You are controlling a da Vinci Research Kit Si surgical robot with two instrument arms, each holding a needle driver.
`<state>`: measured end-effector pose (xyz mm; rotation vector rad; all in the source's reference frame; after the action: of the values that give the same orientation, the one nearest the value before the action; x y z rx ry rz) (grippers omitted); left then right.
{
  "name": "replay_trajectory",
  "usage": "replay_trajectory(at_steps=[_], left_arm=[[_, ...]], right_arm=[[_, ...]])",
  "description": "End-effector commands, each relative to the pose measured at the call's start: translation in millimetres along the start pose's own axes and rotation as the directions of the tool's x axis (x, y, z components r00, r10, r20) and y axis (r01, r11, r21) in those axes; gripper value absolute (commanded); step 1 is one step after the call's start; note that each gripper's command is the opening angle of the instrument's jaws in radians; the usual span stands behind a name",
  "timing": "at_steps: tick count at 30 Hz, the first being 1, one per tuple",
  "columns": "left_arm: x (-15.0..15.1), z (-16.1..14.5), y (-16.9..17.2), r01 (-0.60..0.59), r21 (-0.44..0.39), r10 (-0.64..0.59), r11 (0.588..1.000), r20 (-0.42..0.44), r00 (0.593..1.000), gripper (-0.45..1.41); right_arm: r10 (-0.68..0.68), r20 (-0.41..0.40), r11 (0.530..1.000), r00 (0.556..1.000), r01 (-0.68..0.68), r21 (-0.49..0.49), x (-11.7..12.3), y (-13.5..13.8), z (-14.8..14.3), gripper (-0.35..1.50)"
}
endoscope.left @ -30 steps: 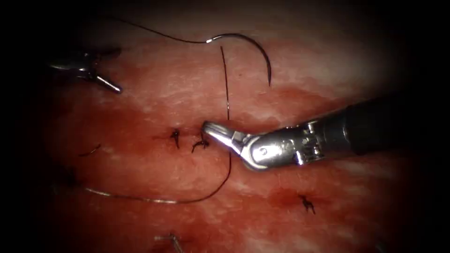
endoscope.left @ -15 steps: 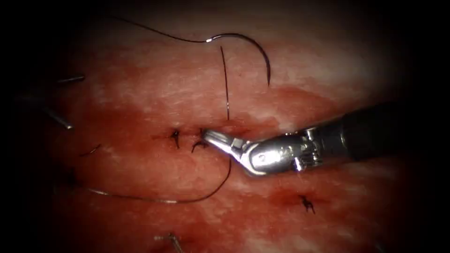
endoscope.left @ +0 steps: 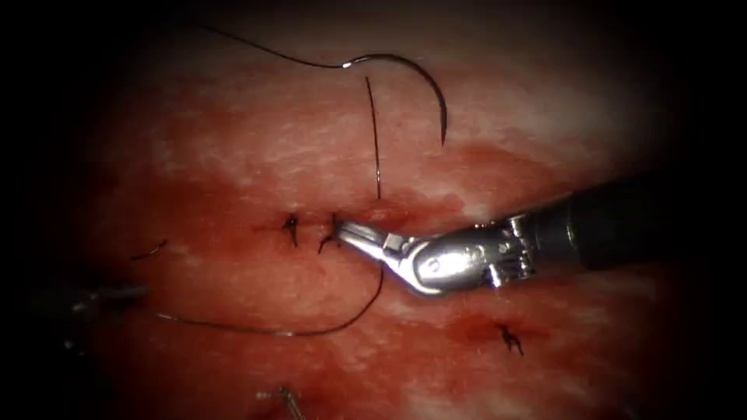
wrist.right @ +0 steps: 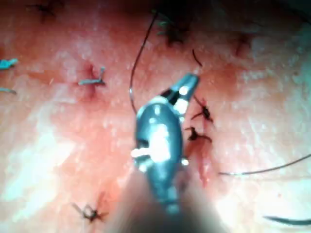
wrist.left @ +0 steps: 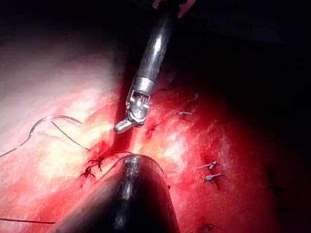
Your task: Wound Closure
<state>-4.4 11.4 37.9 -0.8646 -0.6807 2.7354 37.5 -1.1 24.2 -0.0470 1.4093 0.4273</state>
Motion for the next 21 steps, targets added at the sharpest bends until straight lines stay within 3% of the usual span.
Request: replay_trajectory(at_steps=[1, 4, 6, 7, 8, 10, 11, 14, 21], left_arm=[[0.0, 0.8, 0.0, -0.002, 0.001, 0.002, 1.0, 0.001, 1.0, 0.87], [0.1, 2.8, -0.5, -0.032, 0.041, 0.03, 0.999, 0.036, 0.999, 0.84], [-0.1, 5.3, -0.9, -0.053, 0.05, 0.048, 0.997, 0.096, 0.994, 0.62], [-0.2, 5.7, -1.0, -0.056, 0.046, 0.051, 0.997, 0.11, 0.993, 0.45], [-0.9, 6.4, -1.3, -0.067, 0.047, 0.059, 0.997, 0.151, 0.987, 0.1], [-1.3, 6.3, -1.7, -0.071, 0.068, 0.058, 0.995, 0.175, 0.983, -0.12], [-1.5, 6.2, -1.8, -0.078, 0.071, 0.064, 0.994, 0.189, 0.98, -0.44], [-2.4, 6.3, -2.6, -0.059, 0.095, 0.033, 0.994, 0.256, 0.966, -0.45], [-2.8, 6.1, -3.2, -0.03, 0.079, 0.007, 0.996, 0.27, 0.963, -0.45]], right_arm=[[0.001, 0.0, 1.0, 1.0, -0.001, 0.001, -0.5, -0.6, 0.3, 0.31], [0.001, 0.001, 1.0, 1.0, -0.001, 0.0, -0.4, -0.7, 0.3, 0.33], [0.001, 0.001, 1.0, 1.0, -0.001, 0.0, -0.3, -0.8, 0.3, 0.33], [0.001, 0.001, 1.0, 1.0, -0.001, 0.0, -0.3, -0.8, 0.3, 0.34], [0.001, 0.001, 1.0, 1.0, -0.001, 0.0, -0.3, -0.9, 0.3, 0.34], [0.001, 0.001, 1.0, 1.0, -0.001, 0.0, -0.2, -1.0, 0.3, 0.34], [0.001, 0.001, 1.0, 1.0, -0.001, 0.0, -0.2, -1.0, 0.3, 0.34], [0.001, 0.001, 1.0, 1.0, -0.001, 0.0, 0.0, -1.1, 0.3, 0.36], [0.001, 0.001, 1.0, 1.0, -0.001, 0.0, 0.1, -1.3, 0.3, 0.36]])
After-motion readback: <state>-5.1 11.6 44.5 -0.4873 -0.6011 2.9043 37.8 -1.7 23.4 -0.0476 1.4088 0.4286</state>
